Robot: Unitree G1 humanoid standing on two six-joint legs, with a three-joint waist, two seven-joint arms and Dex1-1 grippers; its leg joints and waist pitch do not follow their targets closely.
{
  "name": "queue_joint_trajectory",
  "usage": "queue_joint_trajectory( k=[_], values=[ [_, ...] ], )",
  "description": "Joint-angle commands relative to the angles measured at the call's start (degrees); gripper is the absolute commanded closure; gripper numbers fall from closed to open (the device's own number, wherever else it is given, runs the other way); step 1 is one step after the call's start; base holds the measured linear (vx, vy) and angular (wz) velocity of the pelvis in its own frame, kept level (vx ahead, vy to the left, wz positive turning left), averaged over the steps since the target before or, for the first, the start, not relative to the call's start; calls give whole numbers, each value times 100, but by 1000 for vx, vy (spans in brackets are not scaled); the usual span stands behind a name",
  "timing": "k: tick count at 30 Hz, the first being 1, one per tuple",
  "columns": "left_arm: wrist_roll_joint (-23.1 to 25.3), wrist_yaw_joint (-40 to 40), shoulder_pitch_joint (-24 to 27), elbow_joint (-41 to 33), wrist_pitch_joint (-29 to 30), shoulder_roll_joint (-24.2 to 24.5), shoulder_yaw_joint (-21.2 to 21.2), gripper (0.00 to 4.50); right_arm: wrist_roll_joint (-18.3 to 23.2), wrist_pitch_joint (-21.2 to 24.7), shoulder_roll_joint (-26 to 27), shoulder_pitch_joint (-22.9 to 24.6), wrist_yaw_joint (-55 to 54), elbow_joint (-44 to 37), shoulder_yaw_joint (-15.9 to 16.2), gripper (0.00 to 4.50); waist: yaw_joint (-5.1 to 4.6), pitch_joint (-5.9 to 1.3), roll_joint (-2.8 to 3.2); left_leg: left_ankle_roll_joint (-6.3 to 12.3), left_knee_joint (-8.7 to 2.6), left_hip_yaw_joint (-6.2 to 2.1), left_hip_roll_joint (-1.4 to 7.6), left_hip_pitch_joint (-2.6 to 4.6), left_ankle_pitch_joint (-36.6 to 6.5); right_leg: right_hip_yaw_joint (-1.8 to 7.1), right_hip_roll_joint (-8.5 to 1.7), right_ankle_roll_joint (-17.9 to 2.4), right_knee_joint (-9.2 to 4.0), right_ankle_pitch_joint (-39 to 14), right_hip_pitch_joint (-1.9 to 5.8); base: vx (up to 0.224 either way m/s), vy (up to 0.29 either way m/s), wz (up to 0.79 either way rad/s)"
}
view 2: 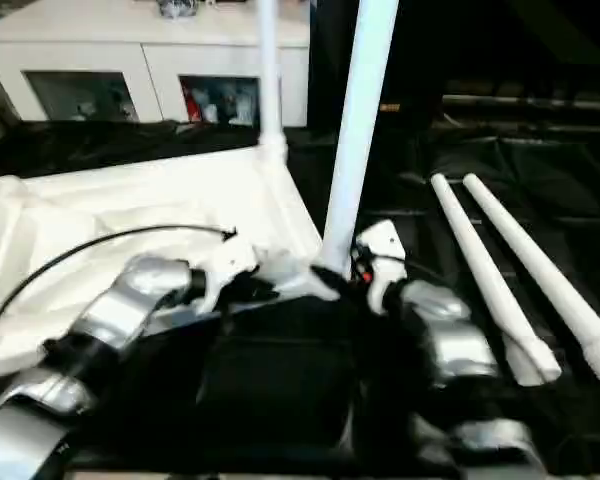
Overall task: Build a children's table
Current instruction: Rotate leg to tighten
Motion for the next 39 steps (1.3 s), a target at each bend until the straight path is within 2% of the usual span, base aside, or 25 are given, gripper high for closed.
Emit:
queue_joint_trajectory(
  k=[1,3,6,10,11,12,13,14,15,16,17,18,19,20,21,22,23,24,25,26,27,31,33,35,39],
  values=[
    [147,395,-171,186,85,-34,84,450,-143,91,111,7,-606,363,-95,176,-35,-369,-11,-20,-407,-94,137,131,-2229,165,-290,-544,-638,-3423,207,0,0,0],
    [159,588,-270,302,171,-142,118,450,-237,58,219,-74,-960,520,-96,177,-53,-368,-19,-15,-422,-117,145,114,-2358,126,-293,-428,-669,-3464,226,0,0,0],
    [194,1510,-626,794,429,-673,264,450,-246,113,721,-537,-2220,1190,-364,177,-127,-337,10,-59,-371,-121,120,219,-2694,36,-283,-386,-759,-3765,134,0,0,0],
    [233,1682,-681,1002,320,-839,245,450,-526,-89,810,-787,-2529,1569,-240,177,-222,-303,126,-11,-469,-188,246,297,-3499,-189,-215,-179,-852,-3435,236,0,0,0],
    [214,1610,-650,985,290,-828,238,450,-547,-157,793,-795,-2507,1568,-223,177,-239,-302,187,-72,-669,-256,396,151,-3974,-132,-178,-215,-574,-2849,419,0,0,0],
    [191,1496,-603,946,240,-799,229,450,-536,-240,764,-800,-2454,1557,-229,177,-175,-308,226,-185,-885,-234,520,120,-4442,19,-129,-423,-197,-2059,473,0,0,0],
    [185,1420,-563,906,205,-768,216,450,-496,-292,734,-795,-2350,1521,-248,177,-187,-285,153,-210,-888,-193,486,165,-4522,84,-136,-526,-210,-1954,396,0,0,0],
    [184,1373,-535,877,184,-743,205,450,-459,-325,710,-787,-2257,1486,-266,121,-222,-209,-64,-166,-270,-16,15,619,-3868,-157,-280,-272,-1035,-4105,-105,0,0,0],
    [185,1296,-499,863,141,-697,201,450,-376,-448,655,-799,-2070,1451,-328,107,-246,-215,-87,-68,-66,3,-93,616,-3311,-275,-344,-26,-1168,-4692,-73,0,0,0],
    [180,1218,-468,837,97,-653,202,450,-339,-535,589,-810,-1937,1402,-370,104,-251,-249,18,99,-64,-40,-57,454,-2761,-436,-404,311,-1223,-4887,169,0,0,0],
    [179,1191,-459,830,75,-638,201,450,-334,-562,566,-816,-1897,1390,-381,104,-281,-269,92,110,-160,-93,37,369,-2837,-541,-394,405,-1182,-4633,306,88,61,-28],
    [177,1147,-444,819,36,-614,201,450,-336,-607,528,-829,-1851,1376,-392,89,-259,-314,258,54,-573,-325,410,-40,-3386,-289,-341,267,-502,-3349,704,88,61,-28],
    [154,1041,-403,764,-29,-575,199,450,-349,-639,461,-838,-1769,1351,-381,75,-219,-311,331,-8,-809,-395,592,-122,-3988,-132,-258,5,30,-2398,778,56,27,-14],
    [149,821,-318,617,-154,-456,145,450,-312,-615,286,-816,-1403,1196,-335,66,-157,-276,337,-229,-969,-281,576,143,-4657,41,-145,-517,112,-1161,421,53,-30,6],
    [148,683,-263,527,-268,-380,105,450,-284,-599,182,-797,-1142,1101,-308,62,-221,-275,-101,-193,-523,-207,133,289,-3913,127,-339,-660,-492,-2496,216,53,-30,6],
    [115,561,-211,432,-220,-319,98,450,-229,-534,77,-747,-832,951,-270,46,-79,-315,-175,73,-180,-25,-87,296,-2545,216,-483,-368,-701,-4181,123,92,-47,10],
    [84,453,-157,338,-193,-264,95,450,-187,-470,-17,-686,-562,802,-225,46,-1,-345,-157,213,-177,-65,-52,198,-1948,316,-583,-344,-687,-4364,208,59,-49,4],
    [48,266,-87,217,-290,-177,73,450,-156,-393,-194,-581,-138,576,-114,35,97,-420,-74,401,-345,-102,72,-66,-939,312,-467,-450,-516,-3485,350,59,-49,4],
    [-6,58,-16,90,-335,-90,57,450,-165,-357,-399,-461,280,356,28,35,97,-420,-74,401,-345,-102,72,-66,-939,312,-467,-450,-516,-3485,350,57,-45,-3],
    [-6,58,-16,90,-335,-90,57,450,-165,-357,-399,-461,280,356,28,23,136,-472,-35,565,-334,-76,157,-54,-544,304,-309,-879,-326,-1845,269,59,-30,6],
    [-73,-216,74,-68,-414,28,35,450,-193,-350,-668,-318,783,144,181,23,128,-457,9,616,-317,-34,152,-38,-749,306,-295,-1176,-299,-1487,240,59,-30,6],
    [-116,-539,172,-243,-487,194,-19,450,-103,-223,-1009,-126,1467,-162,324,23,148,-486,28,698,-287,-34,169,-92,-786,294,-267,-1403,-212,-975,291,16,-3,1],
    [-175,-869,263,-403,-534,358,-36,450,99,-32,-1336,84,2268,-518,419,23,151,-480,68,724,-278,-31,170,-92,-852,289,-247,-1474,-200,-863,290,0,0,0],
    [-231,-1017,305,-498,-485,410,-38,450,117,7,-1413,143,2429,-617,429,23,143,-460,48,713,-296,-31,181,-102,-1024,286,-251,-1466,-214,-983,302,0,0,0],
    [-293,-1146,381,-679,-426,456,-28,450,170,65,-1412,199,2464,-760,442,23,117,-421,41,458,-338,-33,177,-57,-1483,283,-276,-1224,-323,-1883,279,0,0,0]
  ],
)
